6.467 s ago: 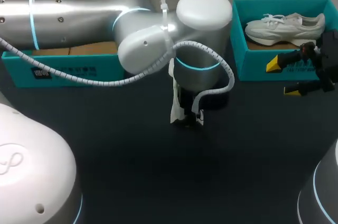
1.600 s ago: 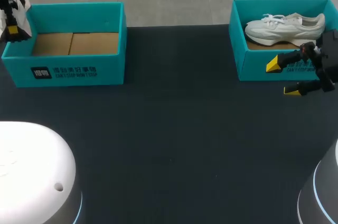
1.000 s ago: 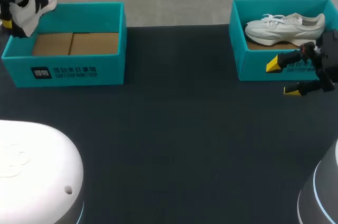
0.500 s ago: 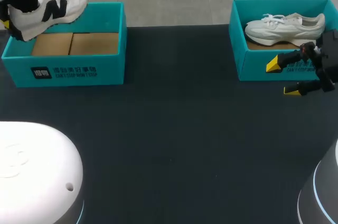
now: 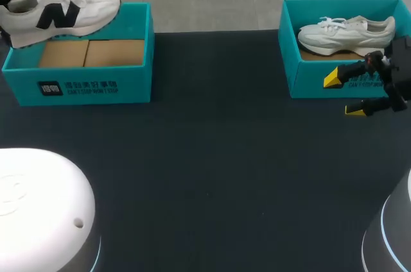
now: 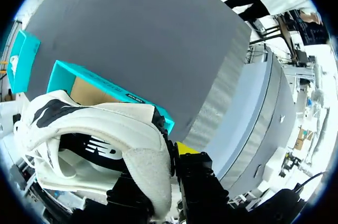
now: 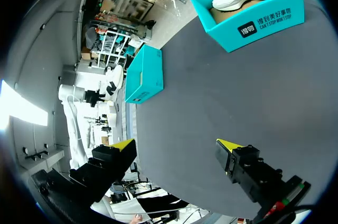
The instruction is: Take the shoe out of the shoebox, open the shoe tongue, remove and reinsert the insole, then place the shoe into the shoebox
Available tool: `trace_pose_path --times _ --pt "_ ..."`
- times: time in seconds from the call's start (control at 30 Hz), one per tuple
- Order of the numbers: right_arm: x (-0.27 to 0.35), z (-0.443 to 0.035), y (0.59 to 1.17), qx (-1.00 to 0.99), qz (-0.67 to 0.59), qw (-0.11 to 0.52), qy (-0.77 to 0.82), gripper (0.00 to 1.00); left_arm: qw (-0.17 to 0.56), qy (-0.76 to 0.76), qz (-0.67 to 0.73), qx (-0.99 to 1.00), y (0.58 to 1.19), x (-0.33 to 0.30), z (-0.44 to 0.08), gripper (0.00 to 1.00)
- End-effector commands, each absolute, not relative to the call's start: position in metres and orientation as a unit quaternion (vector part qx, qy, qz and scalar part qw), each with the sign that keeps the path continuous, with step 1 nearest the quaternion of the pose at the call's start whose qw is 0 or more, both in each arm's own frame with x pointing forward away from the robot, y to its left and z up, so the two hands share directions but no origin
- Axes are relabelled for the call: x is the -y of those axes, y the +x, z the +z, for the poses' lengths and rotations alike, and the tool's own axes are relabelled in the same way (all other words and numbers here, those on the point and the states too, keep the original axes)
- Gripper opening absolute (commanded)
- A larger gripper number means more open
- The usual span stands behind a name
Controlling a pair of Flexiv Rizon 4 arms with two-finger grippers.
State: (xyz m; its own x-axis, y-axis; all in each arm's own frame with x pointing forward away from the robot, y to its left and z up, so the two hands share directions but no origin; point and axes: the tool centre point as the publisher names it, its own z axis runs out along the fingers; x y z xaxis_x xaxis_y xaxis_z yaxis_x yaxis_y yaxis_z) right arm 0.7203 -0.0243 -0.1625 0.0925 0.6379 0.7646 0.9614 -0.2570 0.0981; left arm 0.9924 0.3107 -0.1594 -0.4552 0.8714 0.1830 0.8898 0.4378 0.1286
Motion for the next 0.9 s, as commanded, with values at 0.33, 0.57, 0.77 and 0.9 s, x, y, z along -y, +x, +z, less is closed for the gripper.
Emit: trace_pose_path --times 0.33,0.57,0.77,0.9 --pt "0.024 -0.163 0.719 0.567 -0.363 0.222 -0.706 1.0 0.07 -0.625 -0.098 0.771 1.013 -0.316 -0.159 0.0" --pt "0.024 -0.163 0.719 0.567 -0.363 0.222 -0.706 1.0 0.07 -0.625 -0.098 0.771 1.013 -0.316 -0.159 0.0" --pt "0.024 -0.163 0.719 0.567 -0.363 0.222 -0.706 1.0 0.07 -0.625 -0.098 0.771 1.013 -0.316 -0.159 0.0" --pt "0.024 -0.163 0.719 0.567 -0.363 0.222 -0.706 1.0 0.06 -0.642 -0.111 0.757 1.027 -0.32 -0.161 0.0"
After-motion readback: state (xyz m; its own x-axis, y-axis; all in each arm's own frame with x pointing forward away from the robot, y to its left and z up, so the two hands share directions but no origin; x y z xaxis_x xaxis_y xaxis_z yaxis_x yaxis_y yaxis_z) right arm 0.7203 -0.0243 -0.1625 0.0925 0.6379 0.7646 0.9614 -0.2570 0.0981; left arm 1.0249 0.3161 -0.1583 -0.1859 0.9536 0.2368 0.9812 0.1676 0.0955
